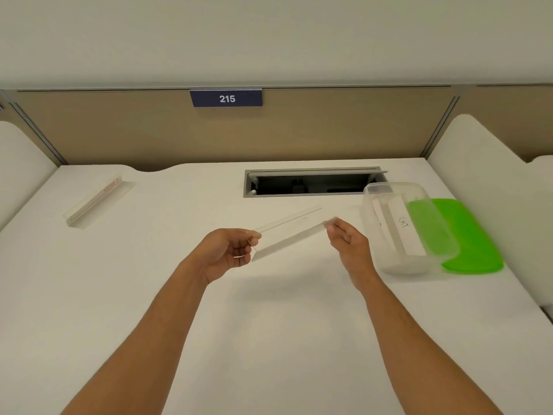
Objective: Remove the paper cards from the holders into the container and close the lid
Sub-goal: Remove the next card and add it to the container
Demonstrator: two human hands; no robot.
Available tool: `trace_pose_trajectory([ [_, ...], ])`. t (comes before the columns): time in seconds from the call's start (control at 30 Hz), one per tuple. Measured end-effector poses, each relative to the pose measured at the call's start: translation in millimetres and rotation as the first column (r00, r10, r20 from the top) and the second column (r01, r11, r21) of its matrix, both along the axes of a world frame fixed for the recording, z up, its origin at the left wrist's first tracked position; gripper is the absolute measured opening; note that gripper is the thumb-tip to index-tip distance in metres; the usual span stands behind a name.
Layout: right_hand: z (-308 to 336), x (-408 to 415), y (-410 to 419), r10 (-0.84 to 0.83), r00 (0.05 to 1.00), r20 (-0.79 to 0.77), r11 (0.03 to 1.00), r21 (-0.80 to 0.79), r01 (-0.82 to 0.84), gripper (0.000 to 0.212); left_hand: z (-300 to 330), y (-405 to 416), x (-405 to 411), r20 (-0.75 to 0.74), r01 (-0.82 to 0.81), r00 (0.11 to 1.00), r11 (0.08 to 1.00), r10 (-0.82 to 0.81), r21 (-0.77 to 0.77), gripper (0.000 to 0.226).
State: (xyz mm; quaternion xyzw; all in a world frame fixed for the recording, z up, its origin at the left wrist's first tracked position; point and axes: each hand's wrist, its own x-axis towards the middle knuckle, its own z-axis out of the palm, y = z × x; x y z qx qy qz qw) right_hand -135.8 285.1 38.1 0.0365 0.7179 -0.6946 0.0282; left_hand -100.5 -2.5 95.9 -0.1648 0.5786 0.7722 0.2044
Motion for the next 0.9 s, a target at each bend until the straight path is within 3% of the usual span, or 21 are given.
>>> trace_pose_trajectory([
  [0.1, -2, 5, 17, -0.096, 0.995, -0.016, 0.995, 0.01, 0.096, 0.023, -3, 19, 1, 0.015, 0.027, 1.0, 1.0, -0.027, 0.01, 0.017],
  [0.3, -3, 13, 50, -0.262, 0.964, -0.05, 0.963, 0.056, 0.265, 0.008, -7, 51, -5, 0.026, -0.031, 0.999, 0.997, 0.033, -0.07, 0.019],
  [0.53, 8, 22, 86, -0.342, 0.938, -0.055, 0.938, 0.03, 0.344, 0.01, -4, 95, -13, -0.076, -0.014, 0.997, 0.976, -0.003, -0.218, 0.028],
  [0.9, 17, 21, 124, -0.37, 0.928, -0.049, 0.929, 0.003, 0.37, 0.007, -5, 143, -19, -0.093, 0.037, 0.993, 0.941, -0.072, -0.337, 0.05],
])
